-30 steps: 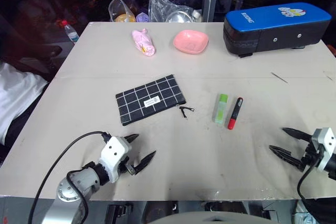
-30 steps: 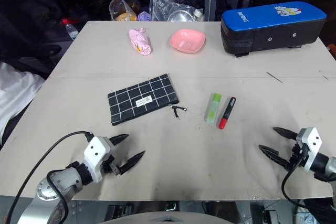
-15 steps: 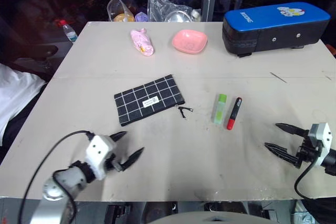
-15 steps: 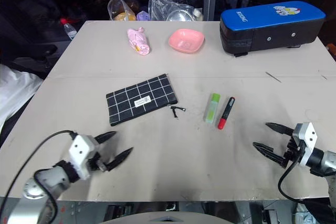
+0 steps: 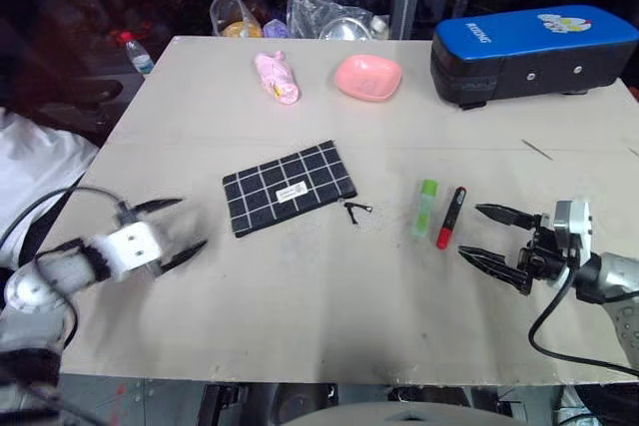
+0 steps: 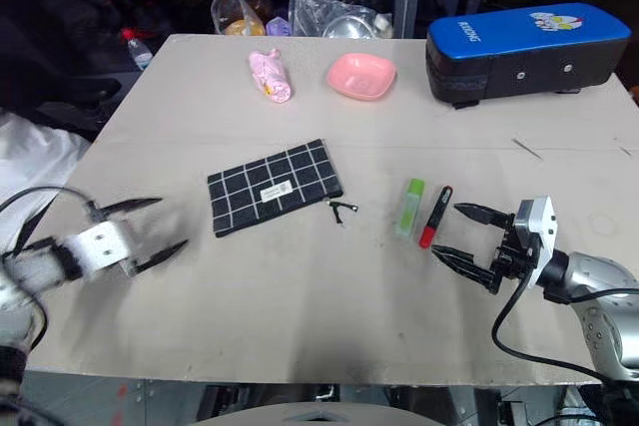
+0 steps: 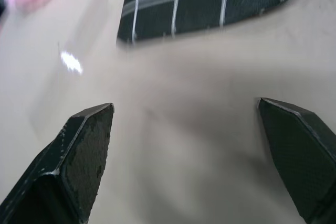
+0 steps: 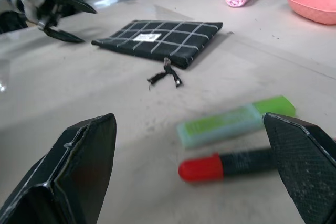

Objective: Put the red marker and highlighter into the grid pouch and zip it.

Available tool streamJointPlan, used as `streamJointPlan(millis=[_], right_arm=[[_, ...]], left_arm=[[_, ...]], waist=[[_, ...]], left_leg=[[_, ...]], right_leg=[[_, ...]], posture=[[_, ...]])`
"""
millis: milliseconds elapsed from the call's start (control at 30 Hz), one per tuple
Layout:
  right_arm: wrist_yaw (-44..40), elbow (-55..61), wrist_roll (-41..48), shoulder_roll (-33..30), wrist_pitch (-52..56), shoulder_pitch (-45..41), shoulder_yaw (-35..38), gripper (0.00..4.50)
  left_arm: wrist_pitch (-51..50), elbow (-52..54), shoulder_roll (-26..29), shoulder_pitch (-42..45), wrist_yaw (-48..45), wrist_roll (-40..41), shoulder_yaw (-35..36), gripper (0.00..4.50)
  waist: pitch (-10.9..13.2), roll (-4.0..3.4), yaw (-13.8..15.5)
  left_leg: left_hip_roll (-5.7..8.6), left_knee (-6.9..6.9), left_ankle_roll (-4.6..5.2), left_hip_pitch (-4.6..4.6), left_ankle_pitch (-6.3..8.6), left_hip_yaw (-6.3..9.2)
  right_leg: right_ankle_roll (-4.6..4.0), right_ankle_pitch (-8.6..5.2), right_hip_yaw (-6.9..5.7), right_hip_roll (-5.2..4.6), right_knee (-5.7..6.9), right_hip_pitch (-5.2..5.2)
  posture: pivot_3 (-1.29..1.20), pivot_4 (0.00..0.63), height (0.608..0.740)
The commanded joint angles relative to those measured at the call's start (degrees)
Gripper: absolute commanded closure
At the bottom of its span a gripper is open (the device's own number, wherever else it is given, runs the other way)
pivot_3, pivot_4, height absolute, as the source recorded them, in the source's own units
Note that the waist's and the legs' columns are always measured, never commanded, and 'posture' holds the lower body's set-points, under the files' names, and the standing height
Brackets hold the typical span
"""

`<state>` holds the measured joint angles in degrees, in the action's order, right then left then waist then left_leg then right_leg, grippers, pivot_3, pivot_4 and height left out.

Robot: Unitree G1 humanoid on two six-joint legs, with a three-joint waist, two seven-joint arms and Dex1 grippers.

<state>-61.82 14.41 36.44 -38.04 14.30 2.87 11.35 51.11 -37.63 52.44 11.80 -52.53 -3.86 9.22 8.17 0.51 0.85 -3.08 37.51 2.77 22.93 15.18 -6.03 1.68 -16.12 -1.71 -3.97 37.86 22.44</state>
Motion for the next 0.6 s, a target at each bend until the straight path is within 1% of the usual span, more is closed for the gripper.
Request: streamJointPlan(millis=[33,233,300,400,467,567,600], right_arm=[[0.31,1.98,0.31,-0.27,-0.16,0.15,0.92,0.00],[1.14,2.47,-0.05,-0.20,-0.51,1.27,2.05,0.00],[1.75,2.90,-0.13,0.04,-0.66,1.63,2.23,0.00],[3.17,3.48,-0.57,0.02,-0.10,2.30,2.33,0.00],[4.34,3.72,-1.19,-0.18,0.19,2.91,2.49,0.00],[5.23,3.92,-1.39,-0.18,0.20,3.39,2.81,0.00],[5.41,3.95,-1.40,-0.24,0.19,3.52,2.92,0.00]], left_arm=[[9.31,-3.32,-0.46,4.75,1.92,-4.80,-5.40,0.03],[16.65,-3.71,-2.01,11.17,2.36,-8.42,-14.61,0.03],[16.81,-4.12,-3.96,13.52,5.09,-11.10,-16.05,0.03],[15.20,-5.16,-6.63,16.73,11.74,-17.30,-16.67,0.03],[13.57,-5.89,-7.91,17.84,15.35,-19.92,-17.31,0.03],[12.08,-6.20,-8.82,18.15,18.63,-21.98,-18.63,0.82],[11.06,-6.07,-9.27,18.07,19.13,-22.16,-19.12,1.31]], waist=[[-0.02,0.04,-0.01],[-0.02,0.03,-0.09],[-0.02,0.03,0.07],[-0.02,0.02,0.18],[-0.02,0.02,0.15],[-0.02,0.02,-0.05],[-0.02,0.02,-0.05]], left_leg=[[0.00,0.00,0.00,0.00,0.00,-0.02],[-0.01,0.01,0.04,0.00,0.00,-0.21],[-0.01,0.03,0.04,-0.03,0.00,-0.23],[-0.04,0.20,0.04,-0.02,0.00,-0.18],[-0.08,0.39,0.05,-0.02,0.00,-0.15],[-0.14,0.60,0.07,-0.01,0.01,-0.14],[-0.15,0.63,0.07,-0.02,0.01,-0.15]], right_leg=[[0.00,0.00,0.01,-0.01,0.01,-0.02],[0.08,0.00,-0.09,0.25,0.02,-0.02],[0.11,-0.01,-0.08,0.49,0.07,-0.02],[0.23,0.04,-0.09,0.61,0.13,-0.06],[0.37,0.12,-0.08,0.69,0.15,-0.13],[0.44,0.16,-0.03,0.76,0.17,-0.20],[0.45,0.16,-0.01,0.76,0.17,-0.20]], posture=[[0.00,0.150,0.737],[0.00,0.150,0.737],[0.00,0.150,0.737],[0.00,0.150,0.737],[0.00,0.150,0.737],[0.00,0.150,0.737],[0.00,0.150,0.737]])
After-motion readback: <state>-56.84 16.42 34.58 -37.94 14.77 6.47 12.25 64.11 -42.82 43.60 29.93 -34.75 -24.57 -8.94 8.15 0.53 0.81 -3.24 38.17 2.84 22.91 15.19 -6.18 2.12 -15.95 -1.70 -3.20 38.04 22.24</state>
